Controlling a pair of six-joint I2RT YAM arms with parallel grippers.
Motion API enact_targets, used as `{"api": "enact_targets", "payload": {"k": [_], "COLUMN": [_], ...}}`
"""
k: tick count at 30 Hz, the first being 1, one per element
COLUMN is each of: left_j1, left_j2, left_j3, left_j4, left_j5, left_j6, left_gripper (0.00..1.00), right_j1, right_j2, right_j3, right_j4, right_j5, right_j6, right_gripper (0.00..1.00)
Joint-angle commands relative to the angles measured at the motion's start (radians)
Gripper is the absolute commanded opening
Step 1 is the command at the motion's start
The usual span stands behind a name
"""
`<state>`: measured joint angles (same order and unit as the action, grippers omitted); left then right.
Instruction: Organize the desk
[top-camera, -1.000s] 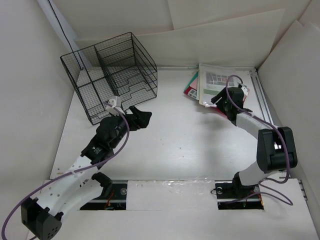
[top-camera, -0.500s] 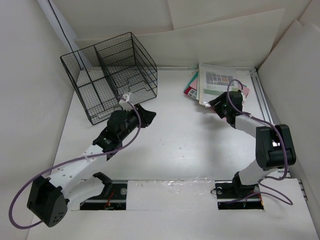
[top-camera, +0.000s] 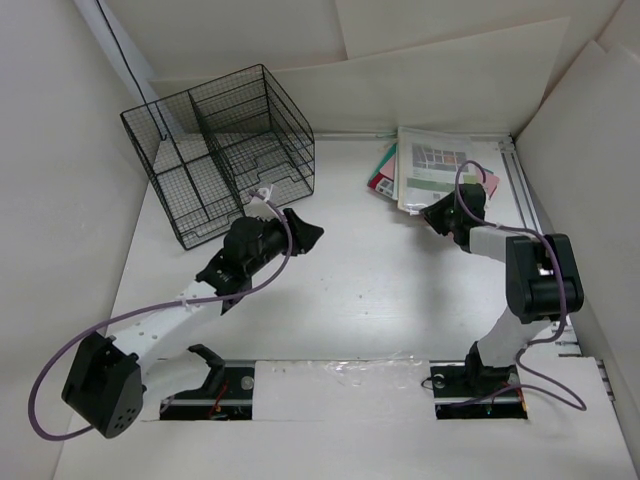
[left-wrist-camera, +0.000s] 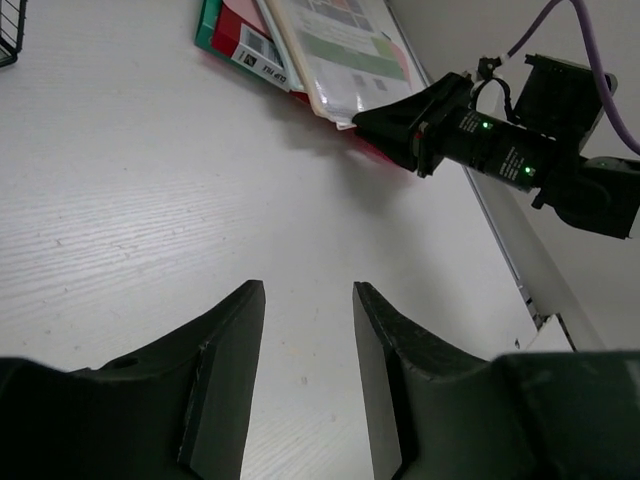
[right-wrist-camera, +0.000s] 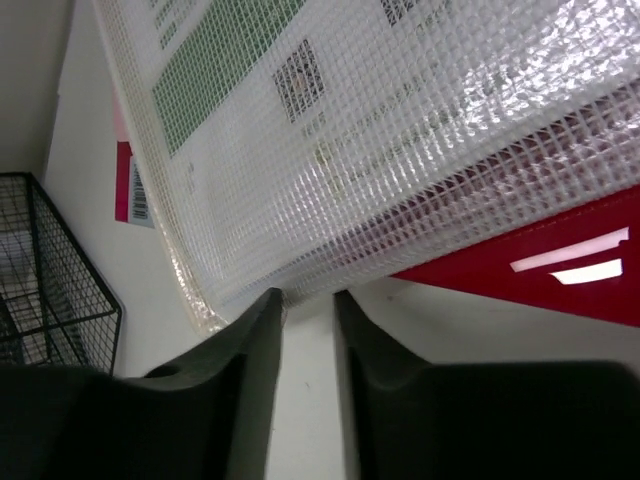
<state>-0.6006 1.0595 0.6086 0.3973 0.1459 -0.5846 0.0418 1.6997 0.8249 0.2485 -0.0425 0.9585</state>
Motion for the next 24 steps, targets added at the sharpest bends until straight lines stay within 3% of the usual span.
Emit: {"api": "enact_targets", "payload": {"k": [1, 5, 7, 11, 24], "left_j1": [-0.002, -0.074, -0.112, -0.188, -0.188], "left_j2": [0.014, 0.060, 0.109, 0.201, 0.552], "left_j3": [0.026, 0.039, 0.087, 0.154, 0.353], "left_j4": [0.064, 0.066, 0.055, 0.046, 0.204], "left_j5": [0.046, 0.008, -0.035, -0.069, 0.113], "left_j6": [0.000, 0.025, 0.039, 0.020, -0.119], "left_gripper": [0.37, 0.46, 0.48, 0.49, 0.49], "right_j1": [-0.008, -0.008, -0.008, -0.008, 0.012], "right_j2": [0.012, 0.023, 0.023, -0.049, -0.345], "right_j3": [0.051, 0.039, 0.028, -0.041, -0.216], "right_j4": [0.081, 0.107, 0.107, 0.107, 0.003], "right_j5": [-0.028, -0.048, -0.059, -0.059, -0.108], "right_j6": [0.006, 0.006, 0.006, -0.017, -0.145], "right_gripper": [0.27, 0.05, 0.00, 0.00, 0.00]}}
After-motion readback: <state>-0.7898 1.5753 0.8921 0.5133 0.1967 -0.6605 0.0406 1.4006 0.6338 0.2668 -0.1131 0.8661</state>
